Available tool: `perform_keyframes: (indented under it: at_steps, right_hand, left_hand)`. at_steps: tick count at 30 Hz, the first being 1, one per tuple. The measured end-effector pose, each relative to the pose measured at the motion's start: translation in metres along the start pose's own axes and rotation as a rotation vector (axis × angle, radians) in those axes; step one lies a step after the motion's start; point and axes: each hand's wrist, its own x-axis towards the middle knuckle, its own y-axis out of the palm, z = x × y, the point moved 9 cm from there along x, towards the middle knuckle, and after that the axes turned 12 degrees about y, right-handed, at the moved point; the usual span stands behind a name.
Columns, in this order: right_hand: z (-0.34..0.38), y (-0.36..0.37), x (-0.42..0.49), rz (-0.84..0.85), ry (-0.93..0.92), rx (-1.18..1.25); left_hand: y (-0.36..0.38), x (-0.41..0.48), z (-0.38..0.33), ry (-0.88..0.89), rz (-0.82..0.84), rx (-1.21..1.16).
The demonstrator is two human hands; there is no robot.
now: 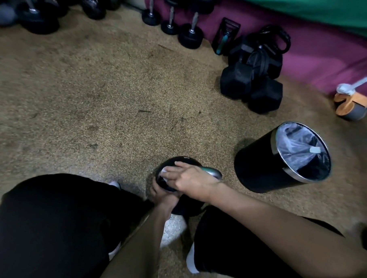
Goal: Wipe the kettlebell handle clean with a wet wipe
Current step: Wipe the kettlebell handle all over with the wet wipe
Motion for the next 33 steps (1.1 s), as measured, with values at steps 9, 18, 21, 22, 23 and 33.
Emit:
perform_keyframes:
  at_steps: [9, 18, 21, 22, 23, 33]
  right_hand:
    - [0.006, 0.009, 0.003, -0.144, -0.068, -0.072]
    - [-0.008, 0.005, 0.002, -0.180, -0.020, 0.018]
    - [-0.024, 0.004, 0.008, -0.051, 0.065, 0.176]
    - [-0.024, 0.004, 0.009, -0.046, 0.046, 0.142]
    - [-0.021, 0.006, 0.010, -0.025, 0.002, 0.110]
    - [-0.038, -0.013, 0.025, -0.007, 0.161, 0.287]
  left_hand:
    - [-0.001, 0.002, 0.000, 0.003, 0.002, 0.086]
    - [0.001, 0.006, 0.001, 0.003, 0.002, 0.077]
    - [0.001, 0.004, 0.006, -0.034, -0.010, 0.010]
    - [0.001, 0.003, 0.006, -0.038, -0.012, 0.000]
    - [0.000, 0.003, 0.006, -0.039, -0.017, -0.008]
    - [0.000, -0.005, -0.004, -0.012, 0.020, -0.079]
